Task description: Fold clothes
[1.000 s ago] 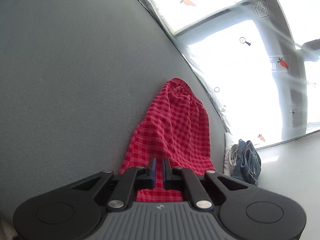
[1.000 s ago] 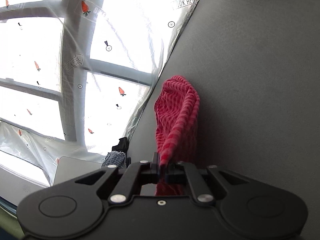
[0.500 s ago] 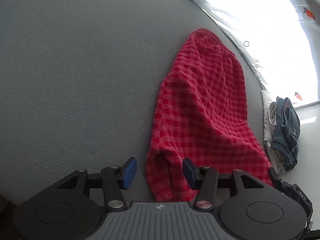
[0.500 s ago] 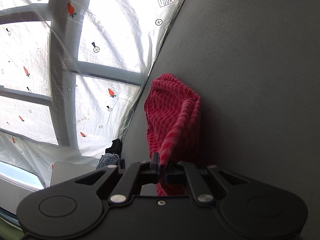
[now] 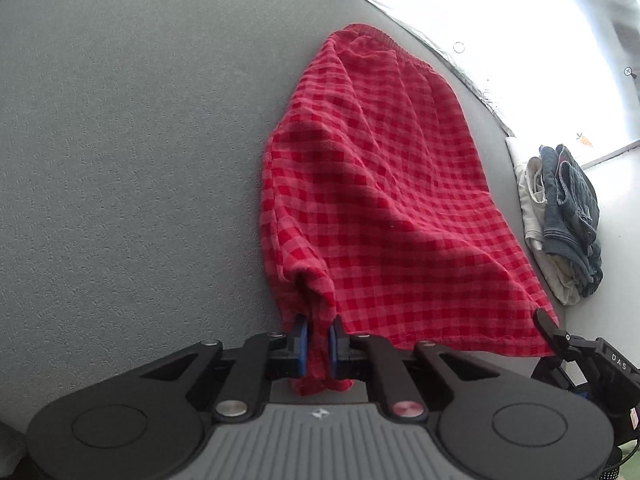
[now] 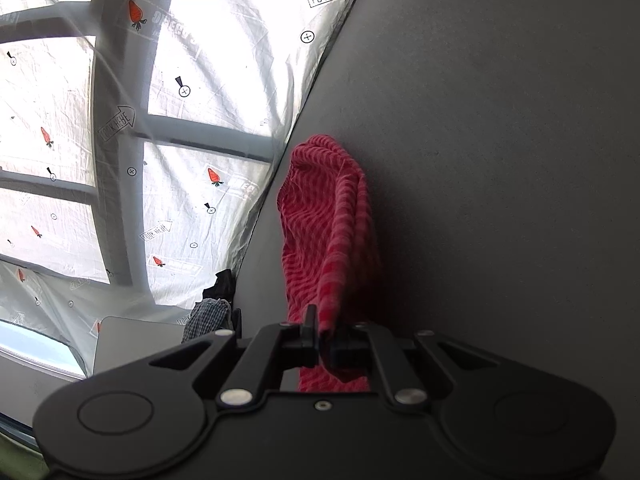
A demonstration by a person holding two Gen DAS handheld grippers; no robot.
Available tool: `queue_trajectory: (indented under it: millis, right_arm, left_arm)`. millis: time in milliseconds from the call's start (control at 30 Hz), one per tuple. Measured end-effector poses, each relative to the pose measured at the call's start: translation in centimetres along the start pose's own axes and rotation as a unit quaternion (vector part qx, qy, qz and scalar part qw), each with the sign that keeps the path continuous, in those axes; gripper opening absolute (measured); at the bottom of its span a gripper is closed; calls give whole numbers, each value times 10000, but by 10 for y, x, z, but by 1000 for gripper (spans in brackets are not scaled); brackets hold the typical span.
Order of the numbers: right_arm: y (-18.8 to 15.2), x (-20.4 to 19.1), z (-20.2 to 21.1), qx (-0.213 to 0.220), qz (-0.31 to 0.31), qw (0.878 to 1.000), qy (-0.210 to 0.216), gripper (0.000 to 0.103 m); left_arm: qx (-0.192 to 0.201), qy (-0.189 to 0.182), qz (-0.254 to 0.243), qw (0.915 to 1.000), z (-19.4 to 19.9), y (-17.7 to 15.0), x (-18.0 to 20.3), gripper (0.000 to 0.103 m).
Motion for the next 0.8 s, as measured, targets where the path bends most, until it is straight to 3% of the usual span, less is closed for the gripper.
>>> queue_trajectory:
  millis: [200,533,667,800]
  right_arm:
    - [6,-5,3,136,-74,9997,197,5]
    - [31,-17,-10,381,-385,9965,640,5]
    - [44,-22,-20,430,-390,9959,689,5]
    - [53,-29,-33,430,-336,9961,693,5]
  left_arm:
    - [616,-415,382,9965,41,25,-1,8]
    - [1086,-1015,1104,9827,74,68,-4,7]
    - [1192,-938,1031,9830,75,90,-3,7]
    - [980,-670,935,9885,61,99,-3,7]
Point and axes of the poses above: each gripper's, at about its wrist camera, not at the fingertips, and z roughly against the way its jaws point, x to its right, y to its top, the point moved 5 cm from there along -z, roughly the way its jaws point, and after that the axes turned 4 degrees about -x, right-handed, at the moved point
